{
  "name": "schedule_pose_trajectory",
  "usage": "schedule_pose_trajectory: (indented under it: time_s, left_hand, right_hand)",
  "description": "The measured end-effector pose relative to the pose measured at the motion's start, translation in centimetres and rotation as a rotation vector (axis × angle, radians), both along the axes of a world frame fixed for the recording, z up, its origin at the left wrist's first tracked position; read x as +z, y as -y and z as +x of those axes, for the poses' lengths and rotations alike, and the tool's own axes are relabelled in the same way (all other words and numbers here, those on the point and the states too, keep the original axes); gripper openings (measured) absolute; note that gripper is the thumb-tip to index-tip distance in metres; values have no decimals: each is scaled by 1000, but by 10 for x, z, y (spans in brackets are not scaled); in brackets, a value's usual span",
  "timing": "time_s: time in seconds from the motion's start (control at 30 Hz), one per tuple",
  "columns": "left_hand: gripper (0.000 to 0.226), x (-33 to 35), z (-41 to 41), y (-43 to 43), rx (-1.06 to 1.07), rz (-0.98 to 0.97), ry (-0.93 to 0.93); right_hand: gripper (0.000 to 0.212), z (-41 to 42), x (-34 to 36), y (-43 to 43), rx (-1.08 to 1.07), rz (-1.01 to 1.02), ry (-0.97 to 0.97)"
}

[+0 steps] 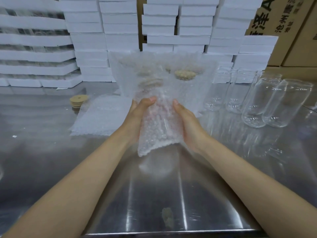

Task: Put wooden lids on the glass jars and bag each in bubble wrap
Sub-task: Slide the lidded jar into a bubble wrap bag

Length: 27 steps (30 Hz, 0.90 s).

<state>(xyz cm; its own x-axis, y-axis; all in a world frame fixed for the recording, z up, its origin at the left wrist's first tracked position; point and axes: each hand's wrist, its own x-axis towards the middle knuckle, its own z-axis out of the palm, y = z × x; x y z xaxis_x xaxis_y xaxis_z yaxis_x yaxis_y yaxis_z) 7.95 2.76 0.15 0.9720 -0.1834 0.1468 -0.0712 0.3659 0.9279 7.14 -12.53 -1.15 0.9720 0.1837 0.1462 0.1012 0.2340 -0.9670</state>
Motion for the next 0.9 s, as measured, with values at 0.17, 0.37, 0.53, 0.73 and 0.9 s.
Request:
schedule_pose_trajectory:
  time_s: [0.17,0.37,0.53,0.73,0.9]
  left_hand:
    - [69,3,0,1,45,140,137]
    - [55,8,-1,6,98,85,222]
    - [40,12,-2,5,114,39,261]
    - [9,17,-2,-1,290,120,261]
    - [16,23,0,-5,427,111,261]
  right_hand:
    - [30,1,-3,1,26,104,136]
    - [24,4,1,8,-107,1,230]
    - [27,9,2,14,-223,-34,181]
    - [18,10,6,16,-244,50,201]
    - [12,11,11,20,-304,142,187]
